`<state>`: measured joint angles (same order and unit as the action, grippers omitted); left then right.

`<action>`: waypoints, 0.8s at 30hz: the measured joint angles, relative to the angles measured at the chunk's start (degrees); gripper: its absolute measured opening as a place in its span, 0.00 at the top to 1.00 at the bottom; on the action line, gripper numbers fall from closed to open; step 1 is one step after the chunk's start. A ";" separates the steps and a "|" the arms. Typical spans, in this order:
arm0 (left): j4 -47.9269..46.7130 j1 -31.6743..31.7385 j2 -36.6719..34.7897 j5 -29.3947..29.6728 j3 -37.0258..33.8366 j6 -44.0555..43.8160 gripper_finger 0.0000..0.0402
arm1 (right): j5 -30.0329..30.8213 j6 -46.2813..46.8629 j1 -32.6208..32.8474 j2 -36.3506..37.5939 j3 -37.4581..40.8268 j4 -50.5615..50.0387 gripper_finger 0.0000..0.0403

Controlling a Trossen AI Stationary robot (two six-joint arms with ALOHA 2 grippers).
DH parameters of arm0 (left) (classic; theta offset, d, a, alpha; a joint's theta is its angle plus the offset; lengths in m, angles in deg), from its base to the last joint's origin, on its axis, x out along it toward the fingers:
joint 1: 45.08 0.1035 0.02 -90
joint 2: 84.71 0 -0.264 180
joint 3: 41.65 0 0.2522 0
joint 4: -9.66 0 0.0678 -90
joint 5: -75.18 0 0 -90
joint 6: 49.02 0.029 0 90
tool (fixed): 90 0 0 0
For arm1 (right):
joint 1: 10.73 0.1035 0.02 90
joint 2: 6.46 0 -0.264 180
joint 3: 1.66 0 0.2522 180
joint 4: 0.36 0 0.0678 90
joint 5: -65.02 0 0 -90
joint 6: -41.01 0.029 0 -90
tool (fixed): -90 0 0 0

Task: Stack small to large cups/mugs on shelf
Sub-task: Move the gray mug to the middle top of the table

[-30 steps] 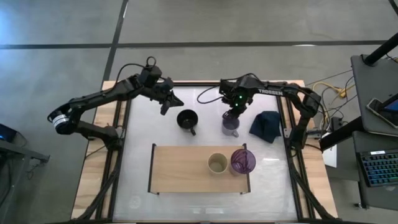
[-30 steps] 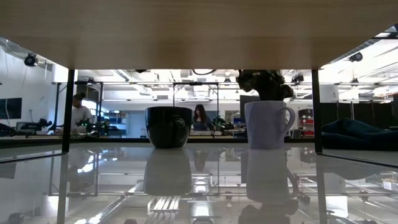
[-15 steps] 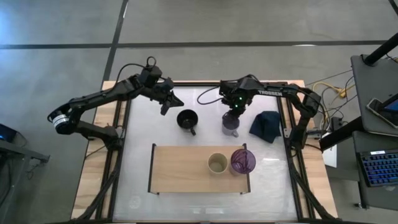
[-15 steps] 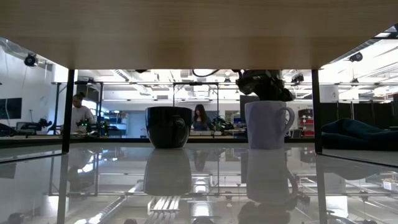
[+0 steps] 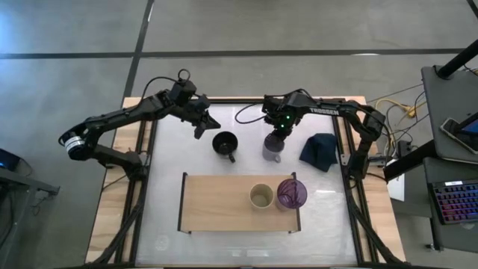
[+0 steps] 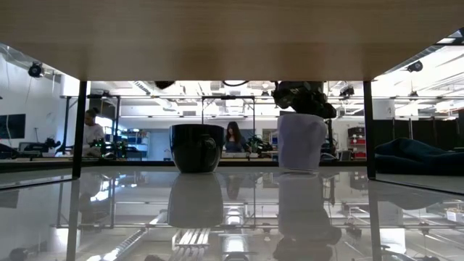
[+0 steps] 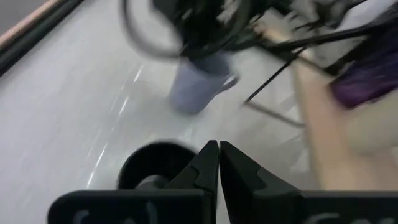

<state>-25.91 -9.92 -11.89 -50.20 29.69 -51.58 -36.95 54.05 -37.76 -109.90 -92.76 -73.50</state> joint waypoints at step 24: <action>-4.12 0.37 1.99 5.88 0.13 2.87 1.00 | -0.22 3.05 -1.14 0.00 0.00 13.22 0.96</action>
<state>-30.03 -9.55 -9.90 -44.33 29.82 -48.70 -37.17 57.09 -38.90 -109.90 -92.76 -60.28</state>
